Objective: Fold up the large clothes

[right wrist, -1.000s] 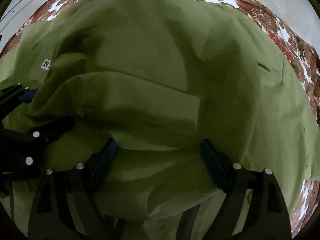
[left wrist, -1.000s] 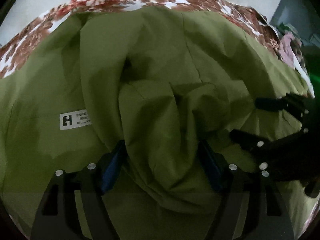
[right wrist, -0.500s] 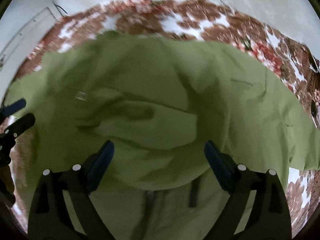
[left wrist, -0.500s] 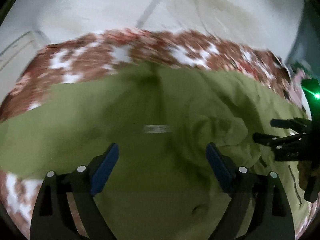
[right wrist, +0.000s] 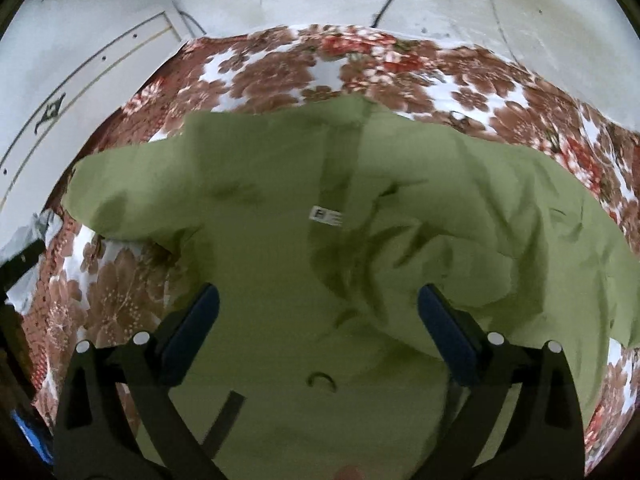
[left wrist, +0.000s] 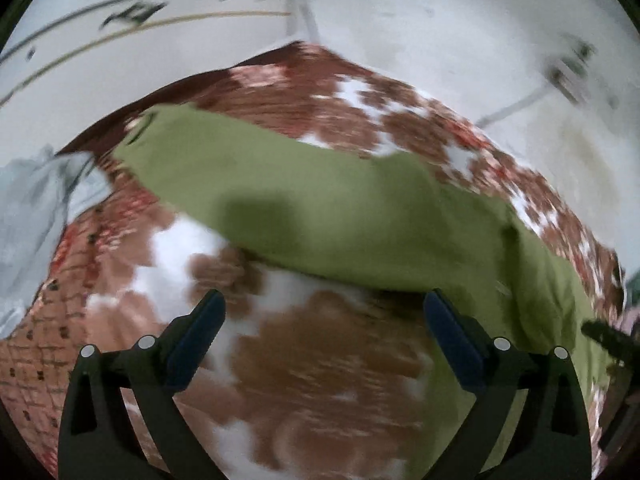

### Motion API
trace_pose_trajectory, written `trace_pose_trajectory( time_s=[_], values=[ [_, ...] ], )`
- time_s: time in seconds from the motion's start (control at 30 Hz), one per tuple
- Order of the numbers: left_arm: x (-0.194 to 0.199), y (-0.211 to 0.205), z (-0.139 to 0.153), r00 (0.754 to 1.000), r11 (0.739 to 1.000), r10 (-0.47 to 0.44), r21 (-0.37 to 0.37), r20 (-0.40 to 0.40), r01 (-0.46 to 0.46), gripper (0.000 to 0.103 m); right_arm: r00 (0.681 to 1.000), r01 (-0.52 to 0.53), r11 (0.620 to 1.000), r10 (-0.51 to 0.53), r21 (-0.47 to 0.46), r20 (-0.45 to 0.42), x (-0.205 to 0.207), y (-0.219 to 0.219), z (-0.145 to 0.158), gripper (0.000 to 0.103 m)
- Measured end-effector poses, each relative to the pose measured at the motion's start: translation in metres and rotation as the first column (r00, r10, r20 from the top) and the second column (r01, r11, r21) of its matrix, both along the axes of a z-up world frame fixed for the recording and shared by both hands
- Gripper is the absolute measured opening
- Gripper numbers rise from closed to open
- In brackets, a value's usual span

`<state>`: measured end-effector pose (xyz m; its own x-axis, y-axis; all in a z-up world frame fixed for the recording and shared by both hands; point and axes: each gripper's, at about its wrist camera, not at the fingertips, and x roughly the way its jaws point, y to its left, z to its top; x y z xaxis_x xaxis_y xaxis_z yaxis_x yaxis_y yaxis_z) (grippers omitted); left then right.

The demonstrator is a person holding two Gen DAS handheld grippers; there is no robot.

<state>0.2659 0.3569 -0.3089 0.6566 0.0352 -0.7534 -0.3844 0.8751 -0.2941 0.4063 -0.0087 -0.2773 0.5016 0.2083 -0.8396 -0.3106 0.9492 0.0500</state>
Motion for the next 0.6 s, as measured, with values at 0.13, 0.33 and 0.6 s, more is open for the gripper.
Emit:
trace_pose_trajectory(
  time_s=[0.13,0.33,0.6],
  values=[
    [-0.006,0.06,-0.026,0.997,0.996,0.071,-0.05,-0.02,-0.071,0.097,0.999,0.002,1.0,-0.002,-0.012,-0.034,0.005,0.028,-0.015,0.098],
    [0.001,0.143,-0.069,0.976,0.962,0.216,-0.162,-0.042,-0.22,0.097,0.995,-0.023,0.997,0.015,-0.075,-0.095,0.011,0.086,-0.044,0.098],
    [0.039,0.211,-0.083,0.961,0.939,0.278,-0.213,0.0,-0.271,0.097,0.993,-0.07,0.981,0.052,-0.178,-0.105,0.017,0.131,-0.059,0.098]
  ],
)
